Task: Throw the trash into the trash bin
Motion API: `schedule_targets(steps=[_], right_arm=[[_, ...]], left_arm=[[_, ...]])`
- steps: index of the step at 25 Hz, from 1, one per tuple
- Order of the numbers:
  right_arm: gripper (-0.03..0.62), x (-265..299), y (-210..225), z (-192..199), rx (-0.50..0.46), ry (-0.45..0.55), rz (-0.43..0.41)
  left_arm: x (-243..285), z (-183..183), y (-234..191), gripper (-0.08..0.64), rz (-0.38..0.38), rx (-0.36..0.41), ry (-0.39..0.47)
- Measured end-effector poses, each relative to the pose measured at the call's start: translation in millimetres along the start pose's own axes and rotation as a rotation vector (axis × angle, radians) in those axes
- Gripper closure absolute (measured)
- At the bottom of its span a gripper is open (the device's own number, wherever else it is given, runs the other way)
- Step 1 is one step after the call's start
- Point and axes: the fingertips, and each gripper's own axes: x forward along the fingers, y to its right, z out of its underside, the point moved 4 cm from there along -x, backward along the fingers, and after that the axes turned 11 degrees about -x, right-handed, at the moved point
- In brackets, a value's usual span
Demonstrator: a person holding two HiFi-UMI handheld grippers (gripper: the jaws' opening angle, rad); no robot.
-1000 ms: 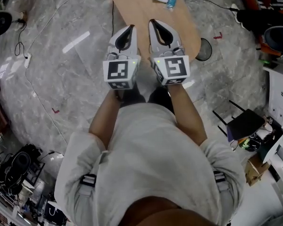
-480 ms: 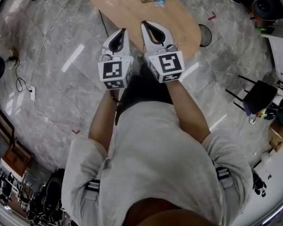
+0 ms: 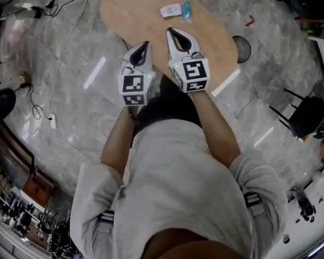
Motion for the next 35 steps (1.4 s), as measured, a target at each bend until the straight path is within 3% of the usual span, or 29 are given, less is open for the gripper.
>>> schedule_targets(steps=[6,10,16,27,31,32,34,35], right_arm=[[0.584,48,40,41,0.055,-0.051,0.012],[0.584,57,45,62,0.094,-0.077,0.026],[0.584,84,71,104,0.104,-0.144,0.073],[0.584,128,114,225,0.18,-0.39,0.22],[0.584,138,127,258,0.14,-0.503,0.247],[0.579,144,127,266,0.127,-0.535,0.247],[0.465,156,127,282,0.123,-0.602,0.231],[0.46,162,129,289,0.129,-0.633,0.225]], left_arm=[[79,-1,-12,0.541,0.041,0.045,-0.089],[108,21,-11,0.541,0.102,0.06,-0.166],[171,55,-23,0.541,0.168,0.018,-0.238],[268,127,-47,0.541,0.287,0.062,-0.416],[288,141,-57,0.541,0.293,0.049,-0.469],[293,142,-63,0.541,0.289,0.051,-0.482],[303,143,-75,0.541,0.284,0.062,-0.506],[308,143,-79,0.541,0.285,0.071,-0.516]])
